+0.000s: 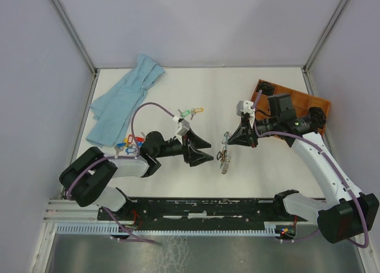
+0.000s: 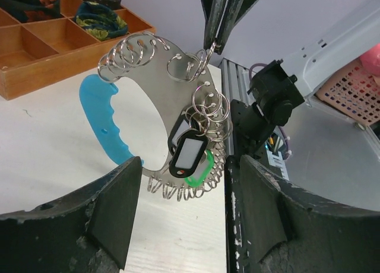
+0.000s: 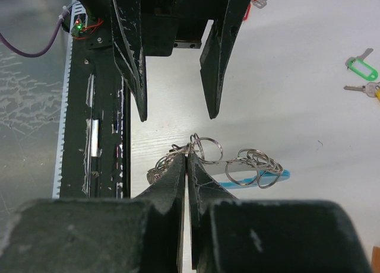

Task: Remove the keys from the keyring

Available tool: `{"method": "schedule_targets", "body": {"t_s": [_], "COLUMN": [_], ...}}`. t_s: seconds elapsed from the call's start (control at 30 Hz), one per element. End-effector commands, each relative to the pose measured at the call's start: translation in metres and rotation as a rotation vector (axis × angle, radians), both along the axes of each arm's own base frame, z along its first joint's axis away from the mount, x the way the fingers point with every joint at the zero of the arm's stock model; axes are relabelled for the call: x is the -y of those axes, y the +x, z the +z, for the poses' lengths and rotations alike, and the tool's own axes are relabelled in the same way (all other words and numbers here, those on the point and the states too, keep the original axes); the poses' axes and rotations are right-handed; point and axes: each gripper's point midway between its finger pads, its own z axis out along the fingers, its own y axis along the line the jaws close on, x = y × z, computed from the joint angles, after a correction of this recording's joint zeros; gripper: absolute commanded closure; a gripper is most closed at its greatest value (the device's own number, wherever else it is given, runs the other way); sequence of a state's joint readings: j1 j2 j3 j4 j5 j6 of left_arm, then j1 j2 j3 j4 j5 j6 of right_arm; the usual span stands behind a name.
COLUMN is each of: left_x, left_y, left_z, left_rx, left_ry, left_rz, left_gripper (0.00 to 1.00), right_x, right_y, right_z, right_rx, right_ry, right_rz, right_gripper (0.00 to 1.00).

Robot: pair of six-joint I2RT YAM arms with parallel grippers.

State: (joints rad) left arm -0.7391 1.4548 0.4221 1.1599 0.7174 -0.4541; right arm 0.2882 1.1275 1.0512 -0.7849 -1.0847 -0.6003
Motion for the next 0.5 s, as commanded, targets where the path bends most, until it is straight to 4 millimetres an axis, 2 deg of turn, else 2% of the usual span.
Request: {"method": "schedule_targets", "body": {"t_s": [0.0, 0.13, 0.47], "left_x": [0.010, 0.017, 0.033], "left_y": [-0.005, -0.006, 0.000], "left_z": [0.012, 0.011, -0.013], "left_rx": [0.124, 0.132, 0.172], "left_ry": [-0.027, -0.038, 0.009], "left_rz": [-0.101, -0.150, -0.168], "left_gripper": [0.28, 0.30, 0.39], "right_x": [-0.008, -0.009, -0.010], "right_y": [-0.004, -0.005, -0.006], "right_z": [0.030, 0.030, 0.029], "right_rx": [0.081, 0.079, 0.073], "right_ry": [0.076, 0.081, 0.080], "right_rz": [0.067, 0.077, 0.082], "right_gripper": [0.92, 0.92, 0.92]}}
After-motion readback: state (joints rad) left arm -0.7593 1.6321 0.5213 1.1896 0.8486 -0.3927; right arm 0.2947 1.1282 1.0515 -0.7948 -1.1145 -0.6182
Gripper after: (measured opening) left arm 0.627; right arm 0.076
